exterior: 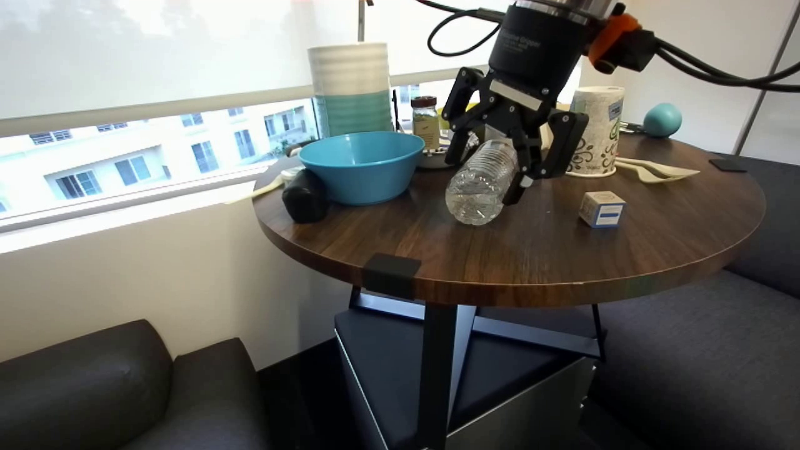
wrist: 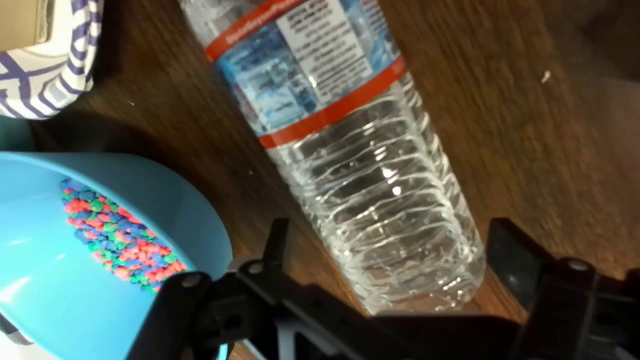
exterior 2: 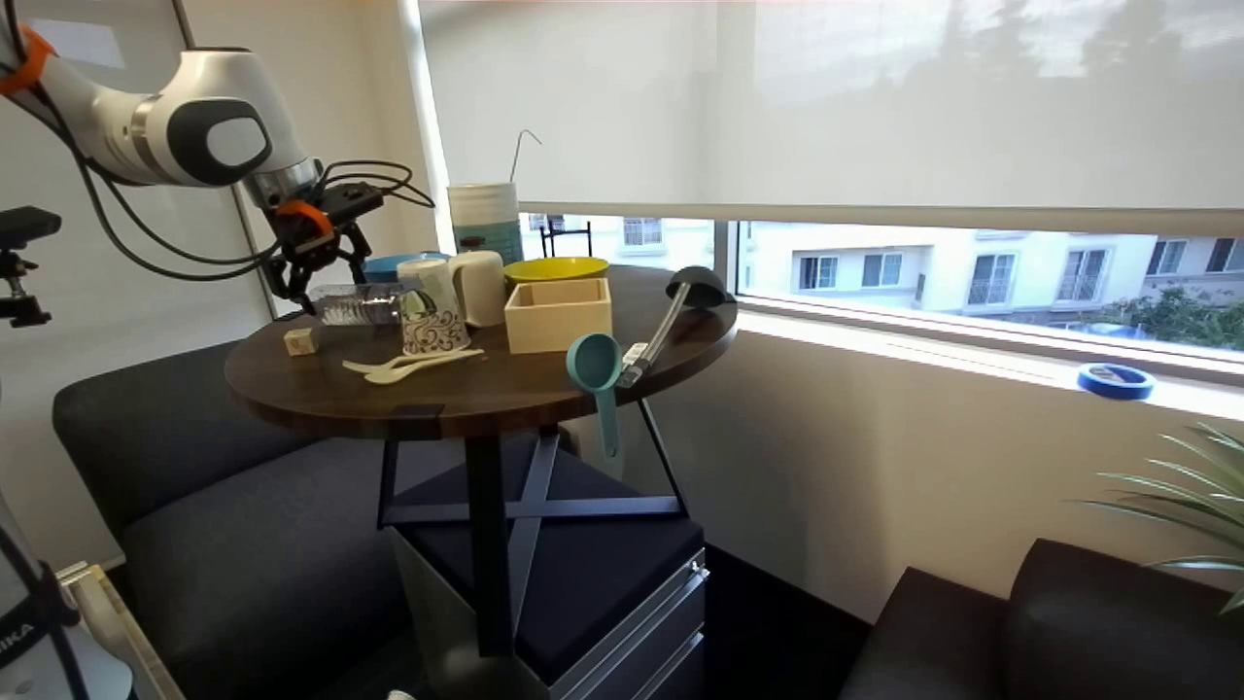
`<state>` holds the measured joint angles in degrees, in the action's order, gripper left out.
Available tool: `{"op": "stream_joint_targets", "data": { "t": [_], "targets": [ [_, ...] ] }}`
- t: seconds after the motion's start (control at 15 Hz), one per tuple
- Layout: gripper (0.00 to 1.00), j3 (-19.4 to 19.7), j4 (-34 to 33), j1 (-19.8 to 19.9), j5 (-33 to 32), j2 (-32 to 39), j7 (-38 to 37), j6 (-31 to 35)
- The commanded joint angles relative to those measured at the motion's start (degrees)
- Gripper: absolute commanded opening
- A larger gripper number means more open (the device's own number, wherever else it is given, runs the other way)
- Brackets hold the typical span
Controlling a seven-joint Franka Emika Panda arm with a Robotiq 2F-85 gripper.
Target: Place the water bottle upside down.
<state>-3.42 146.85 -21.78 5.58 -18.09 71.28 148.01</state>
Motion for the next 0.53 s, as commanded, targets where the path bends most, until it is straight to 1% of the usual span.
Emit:
{"op": "stream_joint_targets", "data": {
  "t": [0.0, 0.4, 0.47],
  "targets": [
    [1.00, -0.6, 0.5, 0.5, -1.5, 0.5, 2.9, 1.4],
    [1.00, -0.8, 0.4, 0.8, -2.7, 1.4, 7.1, 0.3],
    [0.94, -0.9, 0.4, 0.9, -2.8, 1.5, 7.5, 0.4]
  ]
}}
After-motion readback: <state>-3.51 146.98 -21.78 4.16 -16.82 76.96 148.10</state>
